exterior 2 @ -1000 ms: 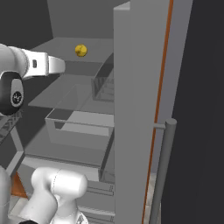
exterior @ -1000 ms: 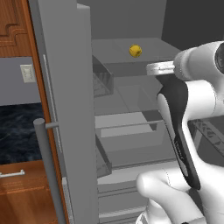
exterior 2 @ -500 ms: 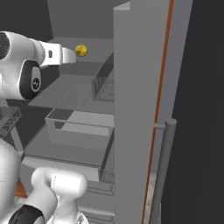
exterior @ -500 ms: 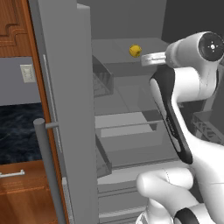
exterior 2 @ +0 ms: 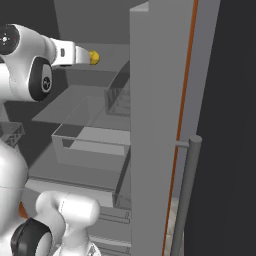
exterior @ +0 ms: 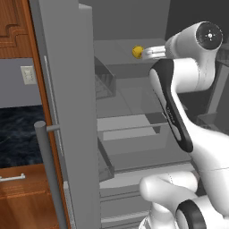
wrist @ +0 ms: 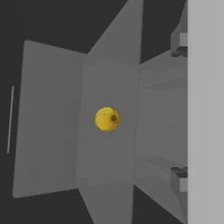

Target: Retrieve a lemon from the fridge and place it on the cutting board with the fish.

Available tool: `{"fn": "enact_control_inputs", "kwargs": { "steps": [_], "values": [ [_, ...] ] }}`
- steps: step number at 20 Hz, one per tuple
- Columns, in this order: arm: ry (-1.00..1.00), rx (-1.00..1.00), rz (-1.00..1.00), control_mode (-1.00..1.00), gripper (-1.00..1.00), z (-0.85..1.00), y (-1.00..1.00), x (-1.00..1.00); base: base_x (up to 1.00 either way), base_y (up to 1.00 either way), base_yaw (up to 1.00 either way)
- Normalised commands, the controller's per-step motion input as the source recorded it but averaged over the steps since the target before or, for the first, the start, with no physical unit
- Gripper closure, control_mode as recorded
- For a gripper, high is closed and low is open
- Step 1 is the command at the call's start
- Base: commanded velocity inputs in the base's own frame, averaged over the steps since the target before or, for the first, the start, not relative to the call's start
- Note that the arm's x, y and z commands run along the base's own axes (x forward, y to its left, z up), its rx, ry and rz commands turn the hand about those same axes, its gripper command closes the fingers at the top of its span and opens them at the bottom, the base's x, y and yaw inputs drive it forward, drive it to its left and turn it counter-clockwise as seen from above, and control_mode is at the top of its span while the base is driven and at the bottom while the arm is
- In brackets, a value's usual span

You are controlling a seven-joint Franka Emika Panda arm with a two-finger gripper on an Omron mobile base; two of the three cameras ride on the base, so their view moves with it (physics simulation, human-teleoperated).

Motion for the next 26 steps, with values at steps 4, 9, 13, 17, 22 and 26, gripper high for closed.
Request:
{"fn": "enact_control_inputs", "kwargs": {
  "steps": [4, 9, 13, 17, 22, 26],
  "values": [
    [0.0, 0.0, 0.0, -1.0, -1.0, 0.0, 0.0, 0.17, 0.0, 0.0, 0.0],
    [0.0, 0.0, 0.0, -1.0, -1.0, -0.02, 0.0, 0.23, 0.0, 0.0, 0.0],
    [0.0, 0.0, 0.0, -1.0, -1.0, -0.08, 0.06, 0.23, 0.0, 0.0, 0.0],
    [0.0, 0.0, 0.0, -1.0, -1.0, -0.01, 0.03, 0.3, 0.0, 0.0, 0.0],
    [0.01, 0.0, 0.0, -1.0, -1.0, 0.0, 0.03, 0.43, 0.0, 0.0, 0.0],
    [0.03, 0.0, 0.0, -1.0, -1.0, -0.01, 0.06, 0.43, 0.0, 0.0, 0.0]
  ]
}}
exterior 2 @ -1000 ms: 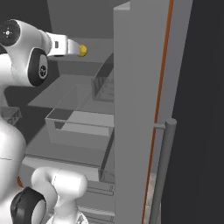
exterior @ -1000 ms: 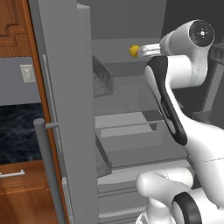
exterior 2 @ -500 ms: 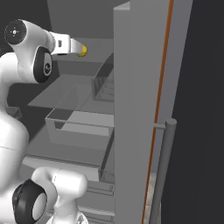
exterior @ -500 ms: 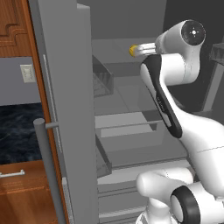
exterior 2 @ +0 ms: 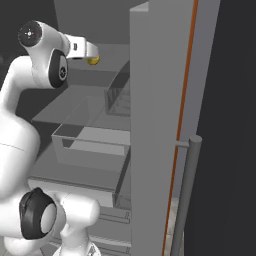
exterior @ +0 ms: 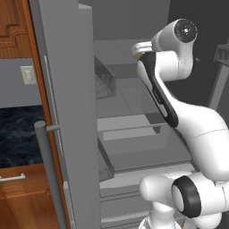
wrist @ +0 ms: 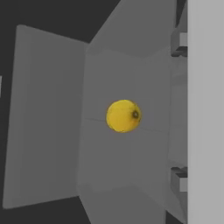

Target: Retrieve a lemon from the fridge and place it on the cutting board with the fish.

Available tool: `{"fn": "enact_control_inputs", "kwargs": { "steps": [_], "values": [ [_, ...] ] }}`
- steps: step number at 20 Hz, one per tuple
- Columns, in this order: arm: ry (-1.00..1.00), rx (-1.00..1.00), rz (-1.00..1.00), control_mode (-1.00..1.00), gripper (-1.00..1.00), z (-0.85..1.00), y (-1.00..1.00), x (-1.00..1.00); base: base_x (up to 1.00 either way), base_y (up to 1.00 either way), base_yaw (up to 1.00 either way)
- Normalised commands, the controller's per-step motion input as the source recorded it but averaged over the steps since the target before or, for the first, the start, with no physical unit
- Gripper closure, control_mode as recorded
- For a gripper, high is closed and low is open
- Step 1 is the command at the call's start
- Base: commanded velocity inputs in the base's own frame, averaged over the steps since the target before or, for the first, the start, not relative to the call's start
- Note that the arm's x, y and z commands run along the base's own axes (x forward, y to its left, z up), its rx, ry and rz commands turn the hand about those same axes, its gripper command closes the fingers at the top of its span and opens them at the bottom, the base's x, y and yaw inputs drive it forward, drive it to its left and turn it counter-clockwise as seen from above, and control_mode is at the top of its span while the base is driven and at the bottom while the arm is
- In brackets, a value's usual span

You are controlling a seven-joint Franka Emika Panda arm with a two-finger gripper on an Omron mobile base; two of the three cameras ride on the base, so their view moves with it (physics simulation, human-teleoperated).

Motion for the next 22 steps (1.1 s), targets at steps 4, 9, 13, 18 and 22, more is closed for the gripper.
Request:
{"fn": "enact_control_inputs", "kwargs": {
  "steps": [4, 9, 13, 18, 22],
  "values": [
    [0.04, 0.0, 0.0, -1.0, -1.0, -0.01, 0.08, 0.49, 0.0, 0.0, 0.0],
    [0.06, 0.0, 0.0, -1.0, -1.0, -0.03, 0.01, 0.46, 0.0, 0.0, 0.0],
    [0.08, 0.0, 0.0, -1.0, -1.0, -0.04, 0.0, 0.32, 0.0, 0.0, 0.0],
    [0.03, 0.0, 0.0, -1.0, -1.0, -0.05, 0.0, 0.21, 0.0, 0.0, 0.0],
    [0.0, 0.0, 0.0, -1.0, -1.0, -0.16, 0.0, 0.2, 0.0, 0.0, 0.0]
  ]
}}
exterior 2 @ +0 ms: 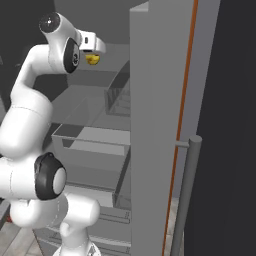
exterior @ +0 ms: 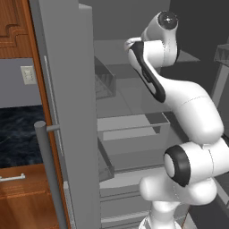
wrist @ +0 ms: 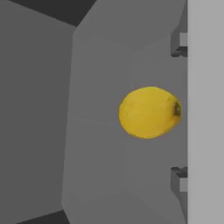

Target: Retrieve a lemon from the fridge and place it on the cutting board with the fish.

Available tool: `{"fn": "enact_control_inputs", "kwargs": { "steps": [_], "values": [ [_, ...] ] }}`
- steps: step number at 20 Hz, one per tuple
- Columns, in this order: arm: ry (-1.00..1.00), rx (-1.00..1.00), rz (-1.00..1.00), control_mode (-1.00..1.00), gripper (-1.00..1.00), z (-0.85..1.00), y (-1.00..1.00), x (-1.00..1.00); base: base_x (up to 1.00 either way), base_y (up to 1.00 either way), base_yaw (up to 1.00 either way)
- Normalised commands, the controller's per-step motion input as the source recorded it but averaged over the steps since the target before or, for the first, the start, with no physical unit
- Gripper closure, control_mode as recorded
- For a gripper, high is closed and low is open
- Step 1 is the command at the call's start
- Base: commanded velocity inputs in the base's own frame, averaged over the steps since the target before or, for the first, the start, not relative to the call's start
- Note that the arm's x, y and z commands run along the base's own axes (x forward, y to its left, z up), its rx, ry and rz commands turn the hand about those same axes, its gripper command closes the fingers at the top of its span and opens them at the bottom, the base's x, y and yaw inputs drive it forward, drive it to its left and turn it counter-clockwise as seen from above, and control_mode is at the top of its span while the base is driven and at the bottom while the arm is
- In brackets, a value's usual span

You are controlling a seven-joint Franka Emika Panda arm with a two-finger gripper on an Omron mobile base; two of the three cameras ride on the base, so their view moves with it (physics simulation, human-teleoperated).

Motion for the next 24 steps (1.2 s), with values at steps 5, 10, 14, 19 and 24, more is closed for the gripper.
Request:
{"fn": "enact_control_inputs", "kwargs": {
  "steps": [5, 10, 14, 19, 24],
  "values": [
    [0.0, 0.0, 0.0, -1.0, -1.0, -0.17, 0.0, 0.21, 0.0, 0.0, 0.0],
    [0.02, 0.0, 0.0, -1.0, -1.0, -0.03, 0.0, 0.26, 0.0, 0.0, 0.0],
    [0.04, 0.0, 0.0, -1.0, -1.0, 0.0, 0.0, 0.28, 0.0, 0.0, 0.0],
    [0.04, 0.0, 0.0, -1.0, -1.0, 0.0, 0.0, 0.27, 0.0, 0.0, 0.0],
    [0.02, 0.0, 0.0, -1.0, -1.0, 0.0, 0.0, 0.02, 0.0, 0.0, 0.0]
  ]
}}
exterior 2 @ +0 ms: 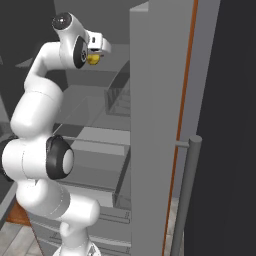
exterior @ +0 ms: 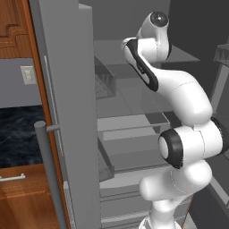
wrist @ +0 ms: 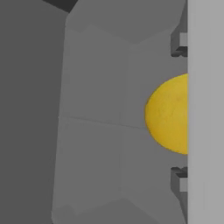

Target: Retrieve a lemon from the fridge and place it on the cutting board with the fish.

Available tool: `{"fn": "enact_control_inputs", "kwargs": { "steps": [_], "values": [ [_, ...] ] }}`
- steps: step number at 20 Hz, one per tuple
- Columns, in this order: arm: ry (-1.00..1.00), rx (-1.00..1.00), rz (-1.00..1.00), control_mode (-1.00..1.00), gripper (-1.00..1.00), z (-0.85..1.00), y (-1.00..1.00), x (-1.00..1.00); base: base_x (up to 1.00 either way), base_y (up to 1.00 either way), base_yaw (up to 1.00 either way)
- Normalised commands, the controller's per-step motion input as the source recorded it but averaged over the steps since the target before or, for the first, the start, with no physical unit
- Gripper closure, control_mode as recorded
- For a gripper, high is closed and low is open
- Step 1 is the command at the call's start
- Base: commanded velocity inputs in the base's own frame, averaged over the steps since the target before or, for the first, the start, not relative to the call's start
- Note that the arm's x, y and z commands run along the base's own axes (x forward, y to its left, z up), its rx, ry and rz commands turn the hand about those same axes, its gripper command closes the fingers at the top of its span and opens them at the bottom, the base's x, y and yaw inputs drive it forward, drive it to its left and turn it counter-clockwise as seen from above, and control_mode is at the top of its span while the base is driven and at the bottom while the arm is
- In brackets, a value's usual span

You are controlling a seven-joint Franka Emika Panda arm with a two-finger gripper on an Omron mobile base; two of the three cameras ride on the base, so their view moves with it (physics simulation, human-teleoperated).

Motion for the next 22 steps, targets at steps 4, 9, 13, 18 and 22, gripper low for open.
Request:
{"fn": "enact_control_inputs", "kwargs": {
  "steps": [4, 9, 13, 18, 22],
  "values": [
    [0.0, 0.0, 0.0, -1.0, -1.0, -0.01, 0.0, 0.0, 0.0, 0.0, 0.0],
    [0.0, 0.0, 0.0, -1.0, -1.0, -0.1, 0.0, 0.0, 0.0, 0.0, 0.0],
    [0.0, 0.0, 0.0, -1.0, -1.0, -0.11, 0.0, 0.0, 0.0, 0.0, 0.0],
    [0.0, 0.0, 0.0, -1.0, -1.0, -0.08, 0.0, 0.03, 0.0, 0.0, 0.0],
    [0.0, 0.0, 0.0, -1.0, 1.0, -0.08, 0.0, 0.05, 0.0, 0.0, 0.0]
  ]
}}
